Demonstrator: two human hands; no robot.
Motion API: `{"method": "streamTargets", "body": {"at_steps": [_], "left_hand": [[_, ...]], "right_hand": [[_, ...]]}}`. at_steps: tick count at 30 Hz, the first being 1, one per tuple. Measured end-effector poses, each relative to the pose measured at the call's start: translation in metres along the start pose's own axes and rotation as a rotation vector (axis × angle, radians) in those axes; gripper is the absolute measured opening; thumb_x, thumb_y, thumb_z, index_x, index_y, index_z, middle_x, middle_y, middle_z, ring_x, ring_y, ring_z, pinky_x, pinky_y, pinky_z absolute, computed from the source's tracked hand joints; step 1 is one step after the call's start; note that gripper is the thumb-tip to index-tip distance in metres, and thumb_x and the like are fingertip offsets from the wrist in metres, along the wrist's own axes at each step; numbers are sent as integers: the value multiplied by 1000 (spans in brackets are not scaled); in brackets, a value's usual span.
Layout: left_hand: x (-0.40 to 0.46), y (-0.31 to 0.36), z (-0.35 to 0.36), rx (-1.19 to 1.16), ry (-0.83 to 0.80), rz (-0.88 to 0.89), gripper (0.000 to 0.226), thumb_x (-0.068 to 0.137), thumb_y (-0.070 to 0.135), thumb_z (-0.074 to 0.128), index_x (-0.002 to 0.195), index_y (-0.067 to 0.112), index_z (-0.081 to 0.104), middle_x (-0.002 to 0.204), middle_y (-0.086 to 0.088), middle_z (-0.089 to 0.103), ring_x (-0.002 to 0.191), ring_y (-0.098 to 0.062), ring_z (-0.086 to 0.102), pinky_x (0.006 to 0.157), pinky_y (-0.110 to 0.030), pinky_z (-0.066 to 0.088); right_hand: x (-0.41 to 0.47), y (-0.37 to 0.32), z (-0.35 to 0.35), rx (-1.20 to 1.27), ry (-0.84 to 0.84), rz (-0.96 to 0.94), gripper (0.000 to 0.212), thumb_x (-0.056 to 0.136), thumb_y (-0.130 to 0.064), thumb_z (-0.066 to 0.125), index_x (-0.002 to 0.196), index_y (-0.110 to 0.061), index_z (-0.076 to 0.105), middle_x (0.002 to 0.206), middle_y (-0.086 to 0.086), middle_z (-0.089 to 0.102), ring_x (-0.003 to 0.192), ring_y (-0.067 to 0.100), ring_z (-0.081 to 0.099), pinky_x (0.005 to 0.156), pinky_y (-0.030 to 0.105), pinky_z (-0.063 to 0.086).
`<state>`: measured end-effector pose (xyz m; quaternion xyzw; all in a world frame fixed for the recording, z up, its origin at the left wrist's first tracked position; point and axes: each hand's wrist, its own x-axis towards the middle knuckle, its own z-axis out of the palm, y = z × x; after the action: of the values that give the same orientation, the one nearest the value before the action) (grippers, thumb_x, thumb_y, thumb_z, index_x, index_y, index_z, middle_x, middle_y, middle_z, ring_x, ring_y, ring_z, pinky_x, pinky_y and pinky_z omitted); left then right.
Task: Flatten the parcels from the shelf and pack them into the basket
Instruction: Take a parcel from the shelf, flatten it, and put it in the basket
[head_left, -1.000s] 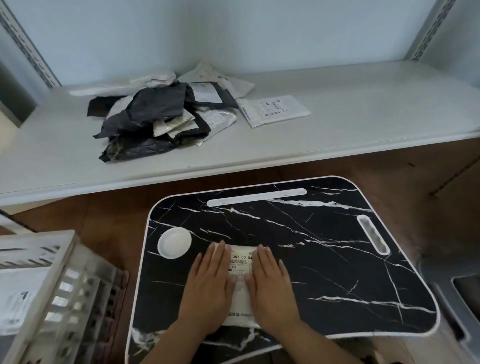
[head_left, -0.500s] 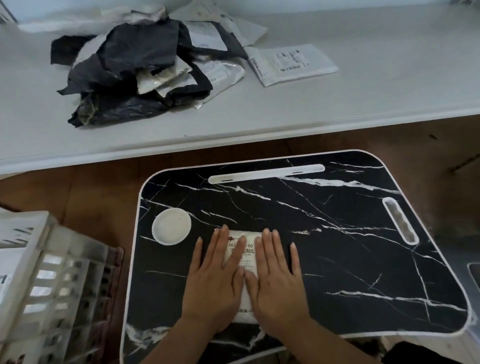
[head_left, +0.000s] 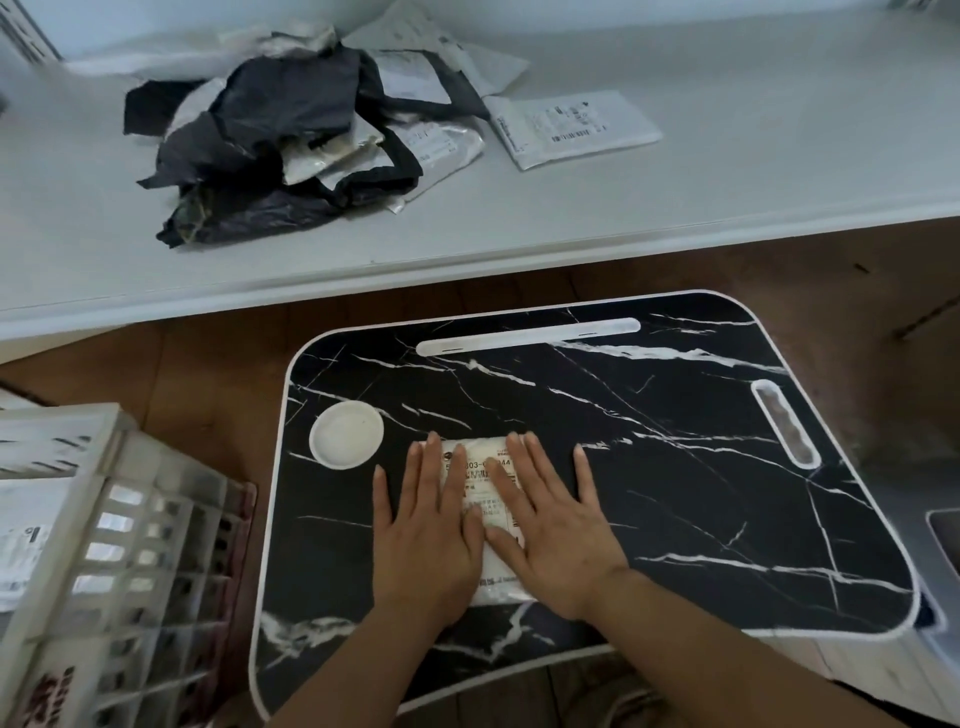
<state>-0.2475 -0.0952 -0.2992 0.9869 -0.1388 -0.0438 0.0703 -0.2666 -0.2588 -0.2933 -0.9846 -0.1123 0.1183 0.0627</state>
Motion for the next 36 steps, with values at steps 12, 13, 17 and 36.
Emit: {"method": "streamTargets", "body": {"at_steps": [12,13,17,36], "left_hand": [[7,-3,-22,80,-191,16,75,82,57,-9,149,24,-9,160,-6,-11,148,-27,-5,117,-47,-10],[7,-2,-25,50,-214,-3,76,81,58,-9,150,26,-13,159,-4,-18,148,-25,-11,117,-46,-9],[-1,3,-54,-148,-188,-215,59,97,34,40,150,21,18,154,-13,17,138,-27,27,111,-36,30],[-33,-137,-187,-1299,-64,-491,27,82,33,73,92,10,62,100,-11,72,93,-27,70,84,-46,57]], "right_hand": [[-12,-2,-34,15,-245,82,82,79,-70,-6,143,-23,-27,153,-4,-34,140,13,-33,115,52,-16],[-15,-1,-37,42,-247,113,80,85,-70,2,146,-24,-22,153,-5,-32,142,14,-30,116,51,-14],[-30,-4,-48,111,-121,210,55,99,-48,40,148,-25,31,160,-2,11,147,20,5,118,43,13],[24,-159,-141,1393,23,456,14,86,-16,71,83,-3,69,83,10,73,67,19,69,57,26,53]]}}
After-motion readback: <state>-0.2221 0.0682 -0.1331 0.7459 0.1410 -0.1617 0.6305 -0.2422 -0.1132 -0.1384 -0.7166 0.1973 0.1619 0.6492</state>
